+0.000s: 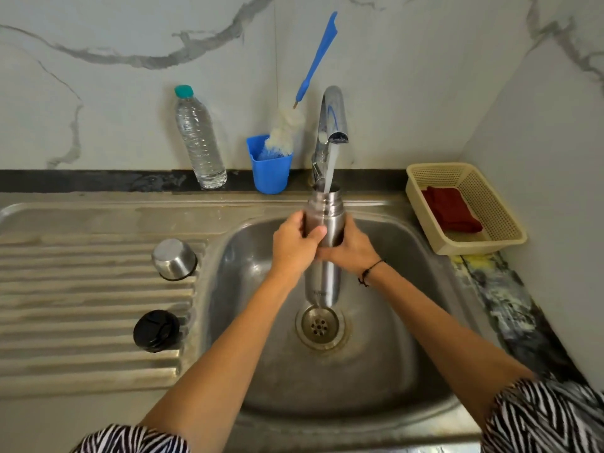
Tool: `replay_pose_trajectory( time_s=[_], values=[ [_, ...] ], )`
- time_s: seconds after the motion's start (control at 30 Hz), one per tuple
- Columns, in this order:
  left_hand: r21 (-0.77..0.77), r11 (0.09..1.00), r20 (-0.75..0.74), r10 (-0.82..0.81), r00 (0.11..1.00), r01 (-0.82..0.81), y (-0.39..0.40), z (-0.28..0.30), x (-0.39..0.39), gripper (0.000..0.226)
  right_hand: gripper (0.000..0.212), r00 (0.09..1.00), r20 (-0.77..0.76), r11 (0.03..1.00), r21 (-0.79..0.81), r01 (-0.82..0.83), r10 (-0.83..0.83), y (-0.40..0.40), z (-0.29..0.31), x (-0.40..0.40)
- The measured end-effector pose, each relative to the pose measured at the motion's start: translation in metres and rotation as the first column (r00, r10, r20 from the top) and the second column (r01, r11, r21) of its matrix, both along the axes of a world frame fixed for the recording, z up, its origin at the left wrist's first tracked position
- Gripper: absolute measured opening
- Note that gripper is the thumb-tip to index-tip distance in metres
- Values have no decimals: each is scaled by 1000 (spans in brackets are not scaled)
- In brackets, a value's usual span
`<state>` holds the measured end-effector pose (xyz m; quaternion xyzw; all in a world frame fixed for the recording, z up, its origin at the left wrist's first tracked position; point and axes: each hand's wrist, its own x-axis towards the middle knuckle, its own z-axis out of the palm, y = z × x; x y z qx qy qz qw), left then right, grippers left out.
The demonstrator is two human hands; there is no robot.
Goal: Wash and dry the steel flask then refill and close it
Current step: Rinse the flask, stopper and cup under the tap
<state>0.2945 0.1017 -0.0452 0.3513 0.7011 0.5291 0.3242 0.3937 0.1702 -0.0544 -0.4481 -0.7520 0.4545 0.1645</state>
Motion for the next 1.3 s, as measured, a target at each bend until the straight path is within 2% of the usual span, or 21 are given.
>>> replay_pose_trajectory(
  time_s=[0.03,0.13,0.17,0.27,0.3,0.4,0.47,0.53,0.57,0.67,0.73,0.77,0.83,0.9,0.97,1.0,1.07,1.17,1.3],
  values=[
    [-14,1000,-13,23,1000,-23,-3,-5,1,35,82,999,27,1000,-12,-21,22,-2,-3,1],
    [209,978,-15,10,1000,-7,-6,-4,4,50,79,996,-83,990,132,47,-36,4,5,-1],
    [233,972,-10,4,1000,-2,1,-3,1,52,78,993,-109,985,158,71,-54,9,5,-3],
    [53,999,-34,4,999,-2,12,-4,-3,41,81,999,-44,999,36,18,-16,12,2,-4],
    [41,999,-45,13,999,-11,11,-7,-2,40,81,1000,-16,1000,28,-6,6,12,0,-3],
    [224,974,-13,41,999,-38,7,-3,1,50,77,995,-92,988,147,42,-29,17,8,-6],
    [205,978,-41,48,998,-38,14,-6,-5,49,78,992,-116,994,96,55,-44,18,8,-11],
    [57,998,-92,40,995,-35,12,-13,-7,39,81,1000,-16,1000,-5,22,-22,13,-4,-9],
    [52,998,-93,46,995,-41,9,-17,-7,37,81,1000,5,1000,-8,4,-4,11,-7,-8],
    [216,976,-59,34,998,-20,-6,-11,-2,47,75,992,-118,998,42,42,-37,6,-2,-4],
    [190,982,-140,17,990,10,-2,-4,-6,50,72,970,-226,996,-53,77,-87,6,-1,-7],
    [116,992,-206,-24,978,49,3,-1,-10,49,69,952,-274,982,-163,91,-134,7,-4,-8],
    [-122,978,-344,-203,917,171,10,6,-21,42,63,902,-324,877,-468,111,-287,7,-14,-8],
    [-366,883,-403,-436,804,295,6,11,-30,35,60,843,-281,679,-723,129,-459,3,-25,-4],
    [-514,786,-399,-573,715,343,0,14,-36,39,51,774,-236,506,-854,123,-587,0,-32,2],
    [-547,764,-388,-593,706,341,-3,16,-37,42,47,734,-217,435,-893,117,-643,-2,-36,3],
    [-556,766,-366,-574,733,322,-6,21,-38,45,47,668,-175,340,-933,123,-723,-5,-39,3],
    [-489,809,-322,-514,795,325,-4,31,-39,46,50,600,-131,251,-961,120,-789,-9,-38,-1],
    [-323,887,-231,-412,882,330,6,45,-35,55,58,409,-76,81,-997,-5,-909,-7,-32,-10]
  ],
)
